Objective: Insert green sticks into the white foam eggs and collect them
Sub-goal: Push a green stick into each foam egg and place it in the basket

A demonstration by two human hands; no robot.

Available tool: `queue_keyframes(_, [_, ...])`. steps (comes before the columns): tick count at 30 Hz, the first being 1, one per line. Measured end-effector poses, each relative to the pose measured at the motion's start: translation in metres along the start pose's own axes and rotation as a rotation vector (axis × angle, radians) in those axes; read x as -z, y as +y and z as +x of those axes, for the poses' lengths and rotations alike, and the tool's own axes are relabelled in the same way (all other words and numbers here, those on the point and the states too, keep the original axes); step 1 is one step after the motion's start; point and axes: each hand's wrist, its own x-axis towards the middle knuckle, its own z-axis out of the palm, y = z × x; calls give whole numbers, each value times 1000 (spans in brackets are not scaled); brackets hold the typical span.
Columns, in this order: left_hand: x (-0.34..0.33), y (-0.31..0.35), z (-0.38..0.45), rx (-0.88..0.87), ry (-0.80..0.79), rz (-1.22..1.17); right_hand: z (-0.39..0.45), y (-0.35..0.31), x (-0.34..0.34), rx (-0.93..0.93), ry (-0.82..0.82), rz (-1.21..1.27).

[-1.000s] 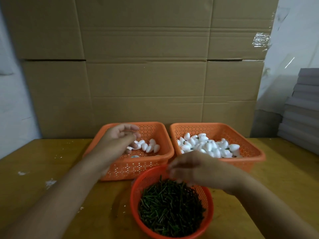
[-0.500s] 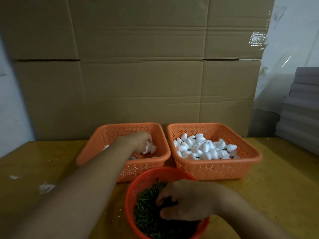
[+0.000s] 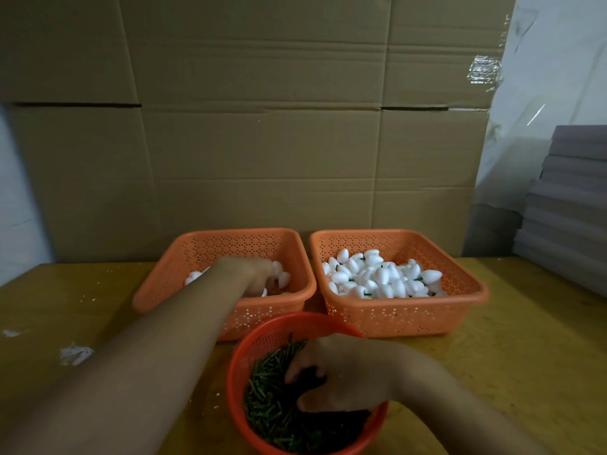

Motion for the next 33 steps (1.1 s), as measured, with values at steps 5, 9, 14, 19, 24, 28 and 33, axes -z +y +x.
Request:
queue_keyframes(5, [8, 0, -8, -40, 7, -56, 0, 0, -1, 15, 10, -18])
queue_keyframes(9, [21, 2, -26, -135, 211, -172, 1, 0, -2, 23, 55, -39])
queue_keyframes(14, [23, 8, -66, -271, 499, -525, -1, 3, 4, 19, 109, -3])
queue_keyframes(19, [8, 17, -107, -446, 511, -828, -5, 8, 13, 7, 200, 58])
queue_keyframes(24, [-9, 13, -126, -541, 429, -965, -5, 8, 15, -7, 277, 91])
queue_keyframes(28, [-17, 11, -130, -546, 385, -1072, -5, 7, 14, 12, 326, 101])
queue_keyframes(33, [-21, 5, -133, -518, 323, -1123, -4, 5, 14, 54, 401, 190])
